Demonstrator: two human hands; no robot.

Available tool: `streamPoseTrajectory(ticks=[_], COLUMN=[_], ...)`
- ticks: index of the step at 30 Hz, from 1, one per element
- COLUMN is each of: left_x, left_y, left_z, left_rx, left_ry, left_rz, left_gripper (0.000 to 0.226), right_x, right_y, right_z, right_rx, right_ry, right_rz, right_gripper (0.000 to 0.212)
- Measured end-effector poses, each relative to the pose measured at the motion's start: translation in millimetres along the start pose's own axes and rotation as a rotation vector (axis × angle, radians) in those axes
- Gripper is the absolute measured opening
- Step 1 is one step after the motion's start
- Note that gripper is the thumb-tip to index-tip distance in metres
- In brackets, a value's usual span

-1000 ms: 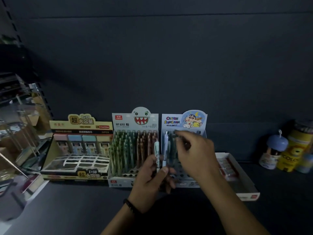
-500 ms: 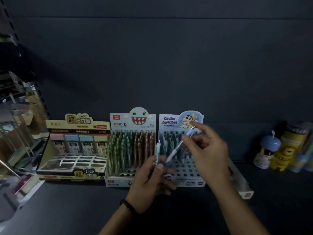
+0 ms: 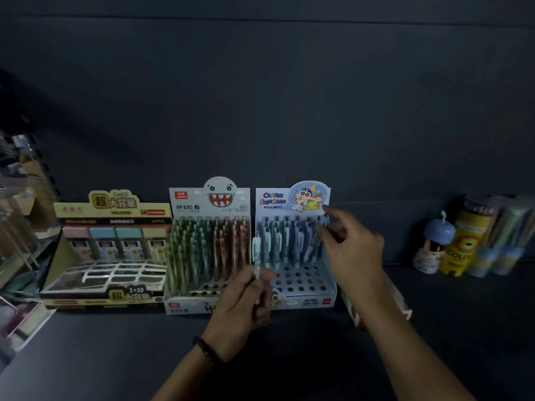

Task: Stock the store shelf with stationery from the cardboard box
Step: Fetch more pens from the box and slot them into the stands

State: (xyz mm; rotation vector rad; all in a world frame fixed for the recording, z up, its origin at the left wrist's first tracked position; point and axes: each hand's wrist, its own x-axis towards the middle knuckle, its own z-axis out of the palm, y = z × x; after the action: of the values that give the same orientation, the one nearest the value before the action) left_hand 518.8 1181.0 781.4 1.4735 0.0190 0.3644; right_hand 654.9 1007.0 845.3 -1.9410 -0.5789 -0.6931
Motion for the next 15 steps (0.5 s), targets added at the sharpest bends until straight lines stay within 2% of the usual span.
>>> streamPoseTrajectory(ticks=[4, 11, 15], left_x=[-0.1, 0.1, -0.3], left_y=[2.7, 2.4, 2.8], left_z=[1.6, 2.8, 3.5], left_rx=[0.079, -0.026, 0.072], left_ry=[-0.017, -0.003, -0.041], left_rz=[0.052, -0.043, 0.021], left_gripper=[0.028, 0.045, 0.031], right_x=[0.5, 1.6, -6.1], right_y=[-2.4, -1.5, -1.0], right_z=[1.3, 2.8, 4.4], right_rx=[-0.063, -0.112, -0.128], right_ry=[-0.041, -0.125, -0.263], right_rz=[0.009, 0.001, 0.044], right_gripper=[0.038, 0.036, 0.036])
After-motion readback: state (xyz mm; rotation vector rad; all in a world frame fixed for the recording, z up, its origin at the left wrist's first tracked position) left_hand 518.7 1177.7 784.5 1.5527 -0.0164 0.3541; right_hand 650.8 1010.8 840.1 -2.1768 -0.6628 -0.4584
